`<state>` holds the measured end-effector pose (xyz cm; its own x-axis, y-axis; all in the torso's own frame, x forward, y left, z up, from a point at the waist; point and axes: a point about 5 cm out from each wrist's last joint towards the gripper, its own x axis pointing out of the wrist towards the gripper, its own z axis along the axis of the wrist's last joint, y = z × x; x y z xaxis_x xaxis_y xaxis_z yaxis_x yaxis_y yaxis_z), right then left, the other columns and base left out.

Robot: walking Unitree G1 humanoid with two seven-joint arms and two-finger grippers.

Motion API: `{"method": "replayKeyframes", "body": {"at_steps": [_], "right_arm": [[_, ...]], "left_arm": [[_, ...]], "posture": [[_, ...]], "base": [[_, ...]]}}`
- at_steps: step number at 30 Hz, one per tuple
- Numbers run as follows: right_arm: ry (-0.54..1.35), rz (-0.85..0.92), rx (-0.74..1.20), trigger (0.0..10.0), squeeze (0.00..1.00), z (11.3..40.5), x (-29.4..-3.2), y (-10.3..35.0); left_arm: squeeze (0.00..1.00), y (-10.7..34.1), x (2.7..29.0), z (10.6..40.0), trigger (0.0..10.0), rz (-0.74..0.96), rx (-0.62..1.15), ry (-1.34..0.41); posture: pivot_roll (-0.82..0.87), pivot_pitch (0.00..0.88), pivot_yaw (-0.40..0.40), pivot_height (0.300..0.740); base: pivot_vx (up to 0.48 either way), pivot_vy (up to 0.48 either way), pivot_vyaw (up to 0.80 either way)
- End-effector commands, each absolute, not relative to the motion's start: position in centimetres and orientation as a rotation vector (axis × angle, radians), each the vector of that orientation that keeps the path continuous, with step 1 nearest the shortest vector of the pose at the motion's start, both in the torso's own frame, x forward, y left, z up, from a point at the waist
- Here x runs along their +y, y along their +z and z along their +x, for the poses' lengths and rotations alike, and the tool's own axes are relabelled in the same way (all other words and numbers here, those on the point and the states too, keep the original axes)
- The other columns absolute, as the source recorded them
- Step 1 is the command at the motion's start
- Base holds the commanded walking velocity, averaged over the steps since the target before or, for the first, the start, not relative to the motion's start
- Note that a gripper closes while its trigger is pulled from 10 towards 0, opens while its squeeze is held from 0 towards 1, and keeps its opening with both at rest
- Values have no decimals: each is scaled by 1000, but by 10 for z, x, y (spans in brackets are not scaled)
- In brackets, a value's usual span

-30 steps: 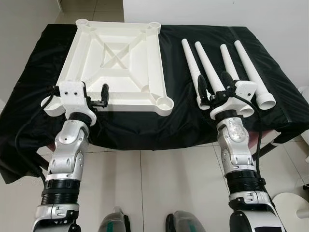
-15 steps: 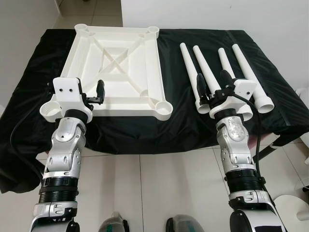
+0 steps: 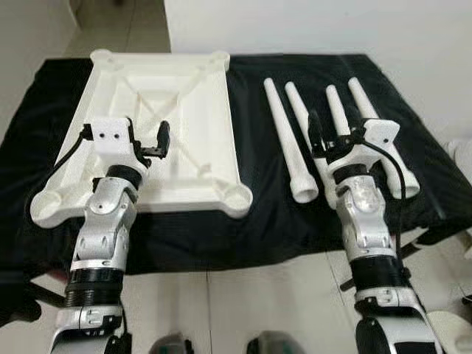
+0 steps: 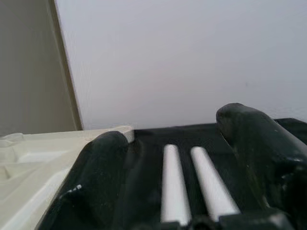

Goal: Building children table

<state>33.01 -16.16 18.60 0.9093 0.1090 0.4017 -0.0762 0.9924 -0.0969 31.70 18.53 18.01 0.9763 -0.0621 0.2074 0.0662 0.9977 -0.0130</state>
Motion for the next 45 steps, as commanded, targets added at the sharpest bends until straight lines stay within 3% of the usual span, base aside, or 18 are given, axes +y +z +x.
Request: {"method": "replayKeyframes", "body": {"at_steps": [1, 16, 31, 45], "right_arm": [[113, -85, -421, 10000, 0, 330, -158, 186], [61, -71, -344, 10000, 0, 339, -164, 183], [-28, 14, -2, 10000, 0, 358, -169, 164], [118, 60, 300, 10000, 0, 362, -150, 151]], "left_arm": [[0, 179, 187, 317, 10000, -30, -201, -58], [0, 172, 187, 312, 10000, -8, -152, -123], [0, 167, 178, 310, 10000, 84, -46, -340], [0, 165, 172, 309, 10000, 104, -10, -377]], "posture": [[-97, 0, -5, 740], [-93, 0, -8, 740], [-110, 0, -4, 740], [-108, 0, -7, 740]], "base": [[274, 0, 0], [0, 0, 0], [0, 0, 0], [0, 0, 0]]}}
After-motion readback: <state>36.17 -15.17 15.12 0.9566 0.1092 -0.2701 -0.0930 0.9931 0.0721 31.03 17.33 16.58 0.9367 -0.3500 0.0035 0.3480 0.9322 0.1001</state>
